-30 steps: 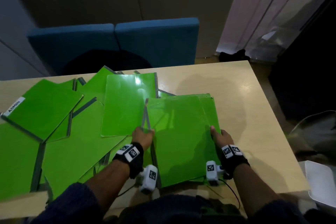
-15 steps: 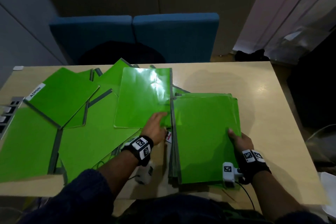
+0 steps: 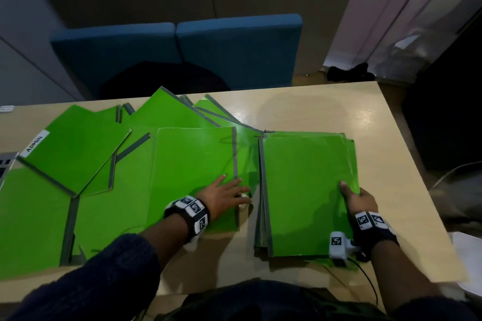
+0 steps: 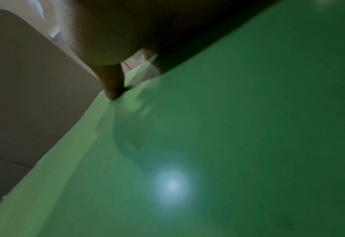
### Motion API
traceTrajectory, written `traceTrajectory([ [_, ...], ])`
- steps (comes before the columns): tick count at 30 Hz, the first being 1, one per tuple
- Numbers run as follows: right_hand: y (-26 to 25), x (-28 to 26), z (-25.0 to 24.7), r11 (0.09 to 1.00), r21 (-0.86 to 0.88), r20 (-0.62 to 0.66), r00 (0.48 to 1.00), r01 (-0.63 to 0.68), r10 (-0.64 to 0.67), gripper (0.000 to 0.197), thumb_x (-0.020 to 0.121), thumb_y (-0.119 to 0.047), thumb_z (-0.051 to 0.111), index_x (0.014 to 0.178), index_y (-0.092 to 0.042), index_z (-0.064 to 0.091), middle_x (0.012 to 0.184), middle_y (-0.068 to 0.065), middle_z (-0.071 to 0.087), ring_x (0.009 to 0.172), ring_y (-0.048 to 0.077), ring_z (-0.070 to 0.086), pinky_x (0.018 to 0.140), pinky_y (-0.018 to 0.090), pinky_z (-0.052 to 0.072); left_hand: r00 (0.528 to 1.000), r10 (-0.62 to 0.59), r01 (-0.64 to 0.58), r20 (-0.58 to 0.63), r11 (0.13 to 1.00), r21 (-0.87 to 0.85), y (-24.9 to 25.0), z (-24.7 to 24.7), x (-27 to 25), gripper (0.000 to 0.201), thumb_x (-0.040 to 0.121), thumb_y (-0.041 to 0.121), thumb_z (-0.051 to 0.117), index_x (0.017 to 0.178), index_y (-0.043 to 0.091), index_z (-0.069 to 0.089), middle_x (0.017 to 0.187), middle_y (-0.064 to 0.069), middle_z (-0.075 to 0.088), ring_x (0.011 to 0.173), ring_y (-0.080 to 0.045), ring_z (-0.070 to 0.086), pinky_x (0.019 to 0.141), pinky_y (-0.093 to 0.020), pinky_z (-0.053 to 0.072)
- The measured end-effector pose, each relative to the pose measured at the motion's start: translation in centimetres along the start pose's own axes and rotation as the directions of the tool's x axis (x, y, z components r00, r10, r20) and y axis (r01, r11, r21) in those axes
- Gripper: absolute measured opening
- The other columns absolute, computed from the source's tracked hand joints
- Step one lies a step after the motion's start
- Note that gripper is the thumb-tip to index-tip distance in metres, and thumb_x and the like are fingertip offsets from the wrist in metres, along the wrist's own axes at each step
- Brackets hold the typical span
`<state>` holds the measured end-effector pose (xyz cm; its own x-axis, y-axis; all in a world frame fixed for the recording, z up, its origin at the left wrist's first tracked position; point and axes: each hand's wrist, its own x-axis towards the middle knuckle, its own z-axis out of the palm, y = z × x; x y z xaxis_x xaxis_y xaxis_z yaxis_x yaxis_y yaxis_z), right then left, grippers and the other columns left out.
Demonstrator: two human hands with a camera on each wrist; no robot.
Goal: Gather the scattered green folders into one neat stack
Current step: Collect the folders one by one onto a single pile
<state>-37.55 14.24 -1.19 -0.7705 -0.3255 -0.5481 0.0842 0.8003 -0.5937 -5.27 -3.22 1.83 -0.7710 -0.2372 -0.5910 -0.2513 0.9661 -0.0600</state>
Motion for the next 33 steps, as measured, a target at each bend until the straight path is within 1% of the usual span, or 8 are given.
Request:
traceTrajectory([
  [8, 0.0, -0.1, 0.2, 0.999, -0.036, -0.017, 1.000, 0.021, -0.021, 0.056, 0.091, -0.053, 0.060, 0.118, -0.005, 0.067, 0.113, 0.026, 0.067, 0.083, 0.031, 0.051, 0.077, 0.035, 0.042, 0.991, 0.123, -0.135, 0.060, 0.958, 0.254, -0.8, -2.2, 2.8, 0.041, 0.098, 0.016, 0.046, 0.138, 0.013, 0.038, 0.140, -0.008, 0.047, 0.132, -0.027, 0.038, 0.118, -0.052, 0.015],
  [13, 0.1, 0.0, 0.1, 0.999, -0.035, -0.012, 0.999, 0.032, -0.033, 0.052, 0.092, -0.052, 0.059, 0.115, -0.006, 0.068, 0.111, 0.025, 0.067, 0.083, 0.031, 0.050, 0.077, 0.034, 0.041, 0.993, 0.087, -0.089, 0.078, 0.996, 0.022, -3.6, -3.2, 3.5, 0.078, 0.081, 0.040, 0.070, 0.146, 0.022, 0.031, 0.151, -0.004, 0.028, 0.141, -0.023, 0.024, 0.114, -0.052, 0.025],
  [18, 0.1, 0.7, -0.2, 0.999, -0.026, -0.027, 0.999, 0.047, -0.048, 0.049, 0.091, -0.053, 0.060, 0.114, -0.010, 0.068, 0.110, 0.022, 0.069, 0.083, 0.030, 0.055, 0.081, 0.036, 0.046, 0.976, 0.108, -0.150, 0.188, 0.963, 0.223, -5.1, -3.8, 5.7, 0.096, 0.074, 0.054, 0.071, 0.148, 0.014, 0.024, 0.151, -0.009, 0.026, 0.137, -0.027, 0.027, 0.117, -0.050, 0.018],
  [24, 0.9, 2.0, -1.2, 0.994, -0.056, -0.045, 0.994, 0.097, -0.099, 0.053, 0.089, -0.056, 0.060, 0.109, -0.009, 0.069, 0.110, 0.021, 0.070, 0.092, 0.034, 0.061, 0.090, 0.044, 0.051, 0.999, -0.041, 0.042, -0.010, 0.983, 0.177, -8.6, -7.5, 9.3, 0.067, 0.091, 0.046, 0.055, 0.142, 0.009, 0.032, 0.147, -0.010, 0.033, 0.132, -0.027, 0.034, 0.110, -0.044, 0.031],
  [27, 1.0, 2.7, -1.6, 0.995, -0.088, -0.046, 0.998, 0.043, -0.047, 0.068, 0.087, -0.062, 0.059, 0.123, -0.005, 0.065, 0.123, 0.024, 0.065, 0.112, 0.042, 0.060, 0.097, 0.046, 0.048, 0.985, -0.173, 0.173, 0.005, 0.985, 0.002, -10.1, -8.1, 11.7, 0.094, 0.080, 0.047, 0.069, 0.150, 0.015, 0.014, 0.158, -0.010, 0.016, 0.146, -0.029, 0.015, 0.118, -0.053, 0.016],
  [29, 1.3, 2.9, -1.8, 0.996, -0.082, -0.055, 0.998, 0.031, -0.035, 0.075, 0.081, -0.069, 0.058, 0.121, -0.006, 0.066, 0.120, 0.024, 0.067, 0.110, 0.042, 0.061, 0.094, 0.045, 0.049, 0.982, -0.181, 0.185, 0.057, 0.979, -0.080, -10.7, -8.0, 13.0, 0.114, 0.075, 0.044, 0.075, 0.154, 0.019, -0.002, 0.162, -0.007, 0.004, 0.149, -0.027, 0.005, 0.119, -0.054, 0.008],
  [31, 1.8, 3.2, -2.0, 0.998, -0.064, -0.080, 0.996, 0.023, -0.028, 0.080, 0.073, -0.076, 0.054, 0.115, -0.010, 0.068, 0.111, 0.022, 0.069, 0.102, 0.040, 0.063, 0.089, 0.043, 0.051, 0.983, -0.176, 0.180, 0.046, 0.978, -0.104, -11.1, -8.1, 14.1, 0.122, 0.070, 0.045, 0.079, 0.154, 0.018, -0.004, 0.159, -0.008, 0.014, 0.146, -0.026, 0.019, 0.119, -0.051, 0.008],
  [33, 2.0, 3.1, -2.4, 0.999, -0.033, -0.092, 0.996, 0.009, -0.012, 0.076, 0.069, -0.076, 0.052, 0.107, -0.013, 0.070, 0.097, 0.018, 0.070, 0.090, 0.036, 0.064, 0.080, 0.039, 0.051, 0.981, -0.196, 0.196, 0.018, 0.973, -0.125, -11.4, -8.6, 14.9, 0.114, 0.068, 0.045, 0.081, 0.153, 0.016, 0.012, 0.151, -0.007, 0.030, 0.139, -0.026, 0.033, 0.119, -0.049, 0.012],
])
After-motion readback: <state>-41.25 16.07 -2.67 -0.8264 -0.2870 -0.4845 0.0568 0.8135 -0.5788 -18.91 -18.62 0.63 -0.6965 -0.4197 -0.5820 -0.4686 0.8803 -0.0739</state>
